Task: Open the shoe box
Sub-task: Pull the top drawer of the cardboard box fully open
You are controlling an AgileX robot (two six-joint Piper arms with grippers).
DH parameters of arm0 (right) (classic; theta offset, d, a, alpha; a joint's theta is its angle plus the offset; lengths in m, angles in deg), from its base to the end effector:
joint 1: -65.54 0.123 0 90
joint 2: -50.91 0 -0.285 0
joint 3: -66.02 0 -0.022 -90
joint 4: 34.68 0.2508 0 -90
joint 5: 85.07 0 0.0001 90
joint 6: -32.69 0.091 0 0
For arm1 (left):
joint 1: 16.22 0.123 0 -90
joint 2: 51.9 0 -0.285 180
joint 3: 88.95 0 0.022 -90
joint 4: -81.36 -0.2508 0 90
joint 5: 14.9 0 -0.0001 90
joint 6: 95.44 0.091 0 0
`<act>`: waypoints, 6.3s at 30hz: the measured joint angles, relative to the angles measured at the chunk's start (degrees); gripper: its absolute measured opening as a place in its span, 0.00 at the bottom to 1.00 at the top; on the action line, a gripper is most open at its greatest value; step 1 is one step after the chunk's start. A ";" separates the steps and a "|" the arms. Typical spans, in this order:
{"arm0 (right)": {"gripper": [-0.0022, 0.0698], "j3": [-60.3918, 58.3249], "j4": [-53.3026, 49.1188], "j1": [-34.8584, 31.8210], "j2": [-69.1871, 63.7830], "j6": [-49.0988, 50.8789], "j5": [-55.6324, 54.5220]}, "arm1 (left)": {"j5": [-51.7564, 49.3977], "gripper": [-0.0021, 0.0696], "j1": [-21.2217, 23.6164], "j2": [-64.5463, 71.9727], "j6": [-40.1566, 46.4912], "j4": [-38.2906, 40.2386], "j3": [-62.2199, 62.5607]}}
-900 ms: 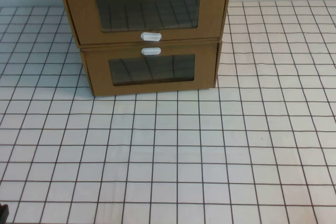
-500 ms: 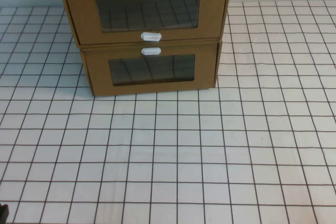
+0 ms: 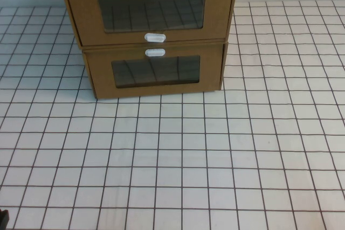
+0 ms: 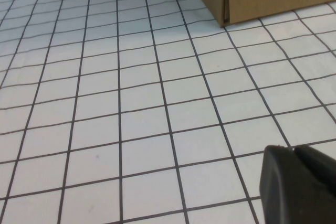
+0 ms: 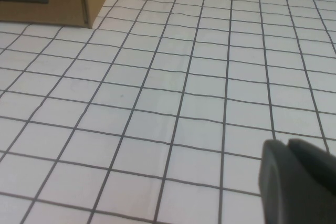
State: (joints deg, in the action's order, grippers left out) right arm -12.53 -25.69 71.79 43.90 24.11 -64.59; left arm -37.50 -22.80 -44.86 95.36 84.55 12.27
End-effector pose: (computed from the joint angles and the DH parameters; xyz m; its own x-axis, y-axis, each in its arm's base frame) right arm 0.0520 0.0107 0.1743 -0.2704 -0.0322 -0.9622 -0.1617 0.9868 0.0124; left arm 0.0514 -0.0079 0.1694 -0.2920 0.1712 -0.9410 0.1763 0.9766 0.1230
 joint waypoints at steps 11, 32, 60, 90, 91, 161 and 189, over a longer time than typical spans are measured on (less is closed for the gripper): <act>0.01 0.00 0.00 0.00 0.00 0.00 0.00 | 0.00 0.03 0.00 0.00 0.00 0.00 0.00; 0.01 0.00 0.00 0.00 0.00 0.00 0.00 | 13.91 0.03 0.00 0.00 -13.50 17.25 0.00; 0.01 0.00 0.00 0.00 0.00 0.00 0.00 | -3.08 0.03 0.00 42.50 5.69 22.73 41.48; 0.01 0.00 0.00 0.00 0.00 0.00 0.00 | -24.24 0.03 -5.86 110.15 23.87 33.00 122.26; 0.01 0.00 0.00 0.00 0.00 0.00 0.00 | -24.08 0.03 -5.99 110.98 23.87 33.00 122.40; 0.01 73.20 -4.64 35.57 -87.91 0.20 20.60 | -24.08 0.03 -6.37 115.93 23.83 32.74 123.13; 0.38 84.52 -67.82 42.84 -106.56 25.44 0.51 | -25.04 0.03 -6.37 115.93 22.55 32.74 123.30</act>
State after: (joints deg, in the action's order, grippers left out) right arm 71.99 -93.52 114.63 -62.66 49.54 -64.09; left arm -62.54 -29.17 71.07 117.91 117.30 135.58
